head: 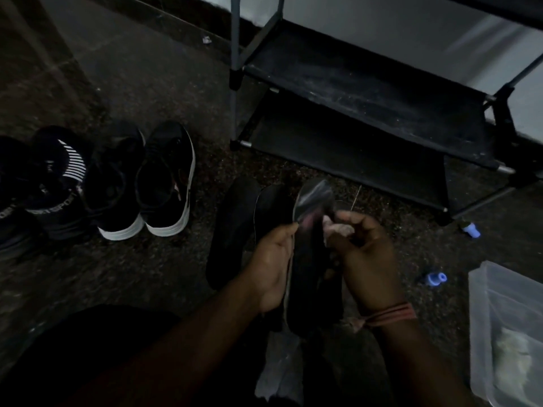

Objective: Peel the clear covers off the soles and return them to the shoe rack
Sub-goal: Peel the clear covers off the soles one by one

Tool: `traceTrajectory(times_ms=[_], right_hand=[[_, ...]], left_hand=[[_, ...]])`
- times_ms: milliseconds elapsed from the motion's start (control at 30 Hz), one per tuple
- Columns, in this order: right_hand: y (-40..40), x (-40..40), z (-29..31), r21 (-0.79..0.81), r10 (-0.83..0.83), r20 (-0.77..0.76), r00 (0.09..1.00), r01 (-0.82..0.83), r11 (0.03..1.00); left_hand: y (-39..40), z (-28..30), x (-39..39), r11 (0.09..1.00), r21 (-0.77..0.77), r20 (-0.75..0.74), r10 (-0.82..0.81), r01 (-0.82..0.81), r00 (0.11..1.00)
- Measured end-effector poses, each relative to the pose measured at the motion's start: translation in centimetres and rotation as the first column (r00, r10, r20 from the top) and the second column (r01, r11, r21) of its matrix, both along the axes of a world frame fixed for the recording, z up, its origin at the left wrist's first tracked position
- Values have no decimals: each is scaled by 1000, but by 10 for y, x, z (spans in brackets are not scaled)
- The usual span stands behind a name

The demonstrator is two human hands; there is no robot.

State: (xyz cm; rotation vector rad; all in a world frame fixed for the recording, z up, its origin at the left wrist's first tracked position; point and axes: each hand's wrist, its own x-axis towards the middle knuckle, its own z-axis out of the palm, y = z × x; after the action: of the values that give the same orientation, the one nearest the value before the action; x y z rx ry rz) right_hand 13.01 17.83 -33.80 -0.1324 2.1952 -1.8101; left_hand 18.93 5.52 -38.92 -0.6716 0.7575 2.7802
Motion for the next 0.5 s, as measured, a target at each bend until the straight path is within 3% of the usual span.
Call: traceTrajectory(times_ms=[100,267,367,500], right_hand=[[-7,6,2,-24,65,27,998,-65,998],[-9,10,-1,92,124,-137,983,-112,989],[-3,6,4,116,138,-160,978,-120,986],[-10,21,3,267,343,-218,914,-282,922]], left_hand=[[-5,-1,-1,997,70,-41,41,-38,998],[-11,6,0,998,69,-94,16,-10,995],[-14,9,-2,997,74,-51,37,-33,998],[-14,9,-4,997,39,27,63,-64,998]])
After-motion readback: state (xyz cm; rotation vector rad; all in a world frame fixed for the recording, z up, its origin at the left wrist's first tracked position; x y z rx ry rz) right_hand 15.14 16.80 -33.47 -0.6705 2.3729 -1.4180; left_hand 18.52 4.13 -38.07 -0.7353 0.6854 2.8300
